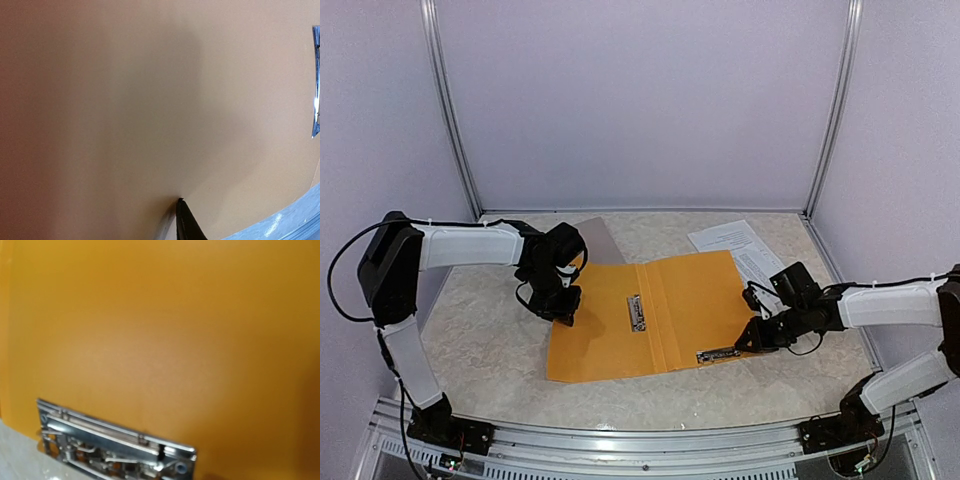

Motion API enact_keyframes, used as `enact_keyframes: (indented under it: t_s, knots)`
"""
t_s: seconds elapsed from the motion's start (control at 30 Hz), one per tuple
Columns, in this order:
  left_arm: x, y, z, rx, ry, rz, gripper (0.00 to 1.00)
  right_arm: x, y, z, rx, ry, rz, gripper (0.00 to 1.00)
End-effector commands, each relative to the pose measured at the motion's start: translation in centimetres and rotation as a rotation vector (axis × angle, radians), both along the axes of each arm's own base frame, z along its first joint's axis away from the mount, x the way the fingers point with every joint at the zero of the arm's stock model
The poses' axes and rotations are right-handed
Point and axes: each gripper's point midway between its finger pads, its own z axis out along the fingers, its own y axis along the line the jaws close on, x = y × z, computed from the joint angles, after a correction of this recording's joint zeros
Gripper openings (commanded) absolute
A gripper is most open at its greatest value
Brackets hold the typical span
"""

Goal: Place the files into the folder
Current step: Open the spring clip on the folder.

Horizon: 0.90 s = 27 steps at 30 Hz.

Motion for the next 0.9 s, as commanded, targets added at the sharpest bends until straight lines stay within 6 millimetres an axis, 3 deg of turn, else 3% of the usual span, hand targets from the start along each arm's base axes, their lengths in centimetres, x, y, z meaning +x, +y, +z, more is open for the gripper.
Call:
enact_keyframes:
  t_s: [0.0, 0.87]
  knots:
    - [-0.78, 1.11, -0.89, 0.073, 0.041, -0.018, 0.15, -0.32, -0.31, -0.98, -0.011, 0.016, 0.010, 0.16]
    - [-0.74, 1.19, -0.99, 0.079, 0.043, -0.014, 0.15, -0.94, -0.49, -1.50, -0.012, 0.034, 0.018, 0.00]
